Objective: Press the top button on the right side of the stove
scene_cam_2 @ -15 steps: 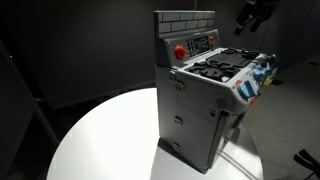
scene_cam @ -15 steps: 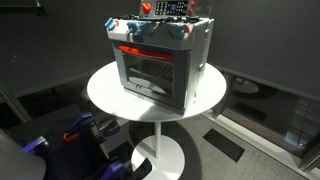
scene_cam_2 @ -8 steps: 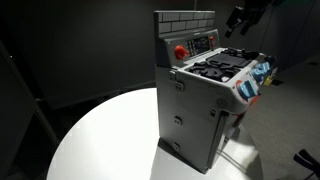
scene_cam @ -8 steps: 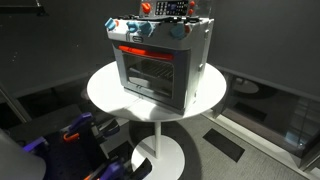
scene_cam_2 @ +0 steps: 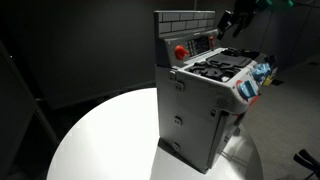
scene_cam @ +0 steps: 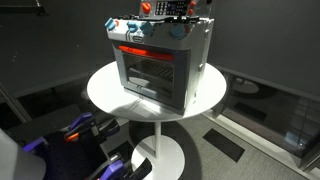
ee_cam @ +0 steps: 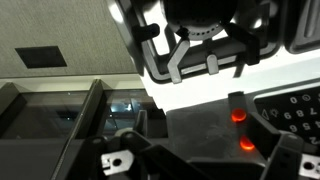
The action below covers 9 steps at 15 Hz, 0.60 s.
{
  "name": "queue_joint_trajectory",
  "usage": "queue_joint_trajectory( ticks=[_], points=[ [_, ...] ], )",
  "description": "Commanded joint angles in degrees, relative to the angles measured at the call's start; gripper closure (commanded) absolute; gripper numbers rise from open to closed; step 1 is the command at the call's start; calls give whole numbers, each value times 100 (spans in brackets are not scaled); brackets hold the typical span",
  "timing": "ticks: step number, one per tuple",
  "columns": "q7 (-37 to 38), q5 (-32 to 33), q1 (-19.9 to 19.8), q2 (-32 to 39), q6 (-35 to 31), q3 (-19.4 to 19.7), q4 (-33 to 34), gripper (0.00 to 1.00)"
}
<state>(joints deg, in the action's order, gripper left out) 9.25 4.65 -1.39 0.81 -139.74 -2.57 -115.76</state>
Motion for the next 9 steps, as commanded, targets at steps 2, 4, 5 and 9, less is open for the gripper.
queue_joint_trajectory(
  ticks=[2,4,5,9],
  points=[
    [63,-189,89,347,18,77,426,0],
    [-17,-296,95,453,-22,75,532,0],
    [-57,-359,99,510,-53,70,586,0],
    [-129,-515,99,688,-71,73,762,0]
  ],
)
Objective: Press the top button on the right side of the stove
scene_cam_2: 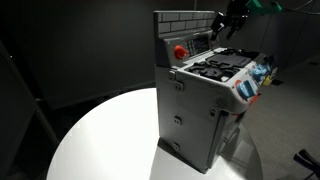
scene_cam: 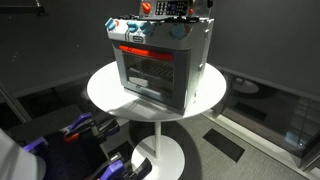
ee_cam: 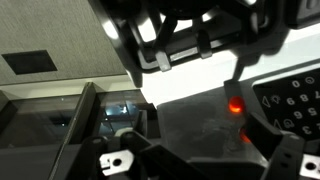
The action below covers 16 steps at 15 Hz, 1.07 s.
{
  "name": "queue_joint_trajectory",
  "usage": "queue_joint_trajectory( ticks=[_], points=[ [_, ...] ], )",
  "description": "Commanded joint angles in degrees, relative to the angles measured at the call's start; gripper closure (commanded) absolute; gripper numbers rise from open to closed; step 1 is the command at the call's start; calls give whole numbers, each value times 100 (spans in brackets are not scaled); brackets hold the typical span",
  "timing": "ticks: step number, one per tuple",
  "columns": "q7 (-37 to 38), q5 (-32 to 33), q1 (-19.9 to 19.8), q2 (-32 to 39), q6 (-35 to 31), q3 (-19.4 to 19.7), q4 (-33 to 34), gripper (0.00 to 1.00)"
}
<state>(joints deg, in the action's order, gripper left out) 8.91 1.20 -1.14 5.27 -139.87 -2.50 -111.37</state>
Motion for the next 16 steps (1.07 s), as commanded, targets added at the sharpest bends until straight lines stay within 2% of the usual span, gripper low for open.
queue_joint_trajectory(
  ticks=[1,8,12,16],
  points=[
    [-93,-174,73,250,-62,72,330,0],
    [-192,-302,20,-217,493,121,-26,0],
    [-455,-594,-17,-566,1449,183,-156,0],
    [-505,-470,-35,-858,2384,286,-253,0]
  ],
)
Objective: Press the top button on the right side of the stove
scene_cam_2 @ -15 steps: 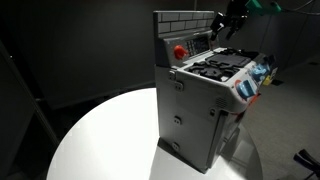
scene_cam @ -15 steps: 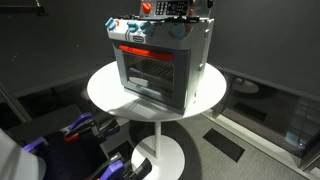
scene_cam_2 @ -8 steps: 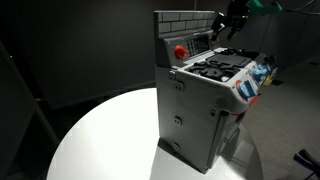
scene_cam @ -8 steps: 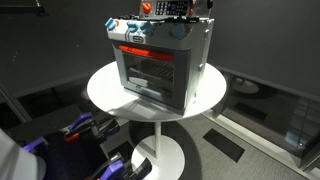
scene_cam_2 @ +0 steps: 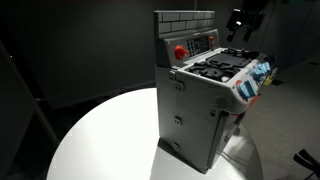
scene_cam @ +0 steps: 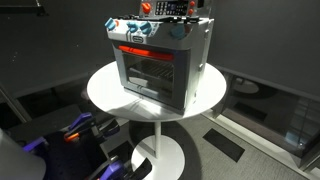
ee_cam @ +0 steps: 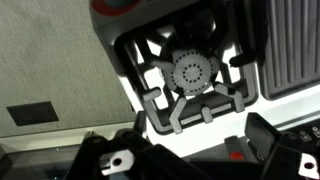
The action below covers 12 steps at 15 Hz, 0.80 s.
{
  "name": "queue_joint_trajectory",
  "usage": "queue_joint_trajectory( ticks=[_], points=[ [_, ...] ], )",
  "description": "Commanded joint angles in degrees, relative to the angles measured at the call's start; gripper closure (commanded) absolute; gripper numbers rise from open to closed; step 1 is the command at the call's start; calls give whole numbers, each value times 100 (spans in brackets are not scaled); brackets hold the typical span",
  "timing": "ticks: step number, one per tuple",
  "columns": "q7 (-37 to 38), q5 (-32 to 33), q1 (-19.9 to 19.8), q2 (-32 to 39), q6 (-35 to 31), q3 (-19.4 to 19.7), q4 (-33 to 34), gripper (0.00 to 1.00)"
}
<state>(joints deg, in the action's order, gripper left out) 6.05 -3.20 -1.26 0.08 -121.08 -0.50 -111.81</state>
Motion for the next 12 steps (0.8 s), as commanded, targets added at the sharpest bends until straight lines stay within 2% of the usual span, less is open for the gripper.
queue_joint_trajectory(
  ticks=[1,7,12],
  points=[
    [-241,-5,-29,-403,689,112,-243,0],
    [-396,195,-51,-861,1677,198,-558,0],
    [-366,499,-49,-1368,1826,182,-1041,0]
  ],
)
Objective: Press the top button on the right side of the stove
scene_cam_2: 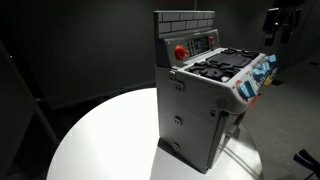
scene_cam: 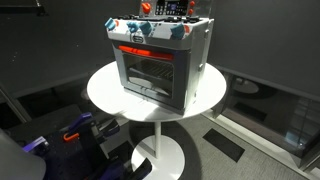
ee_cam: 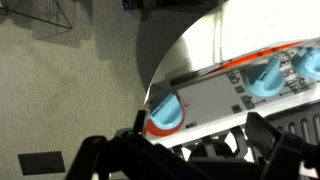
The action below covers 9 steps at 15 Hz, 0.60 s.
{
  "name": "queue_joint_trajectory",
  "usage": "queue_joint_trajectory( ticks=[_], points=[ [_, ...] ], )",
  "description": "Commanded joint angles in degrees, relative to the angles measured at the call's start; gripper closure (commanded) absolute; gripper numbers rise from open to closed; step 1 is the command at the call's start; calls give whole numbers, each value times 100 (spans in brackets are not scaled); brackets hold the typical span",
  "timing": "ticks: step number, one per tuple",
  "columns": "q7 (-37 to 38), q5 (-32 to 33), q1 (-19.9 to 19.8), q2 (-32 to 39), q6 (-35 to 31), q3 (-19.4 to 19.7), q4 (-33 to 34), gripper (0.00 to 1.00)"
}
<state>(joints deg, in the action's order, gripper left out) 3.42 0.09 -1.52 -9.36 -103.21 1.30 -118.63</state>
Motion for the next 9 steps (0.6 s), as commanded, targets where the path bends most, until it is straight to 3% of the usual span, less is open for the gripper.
queue_joint_trajectory(
  ticks=[1,9],
  points=[
    [-105,211,-23,-507,25,2,-447,0],
    [-16,144,-7,-489,15,-9,-517,0]
  ],
)
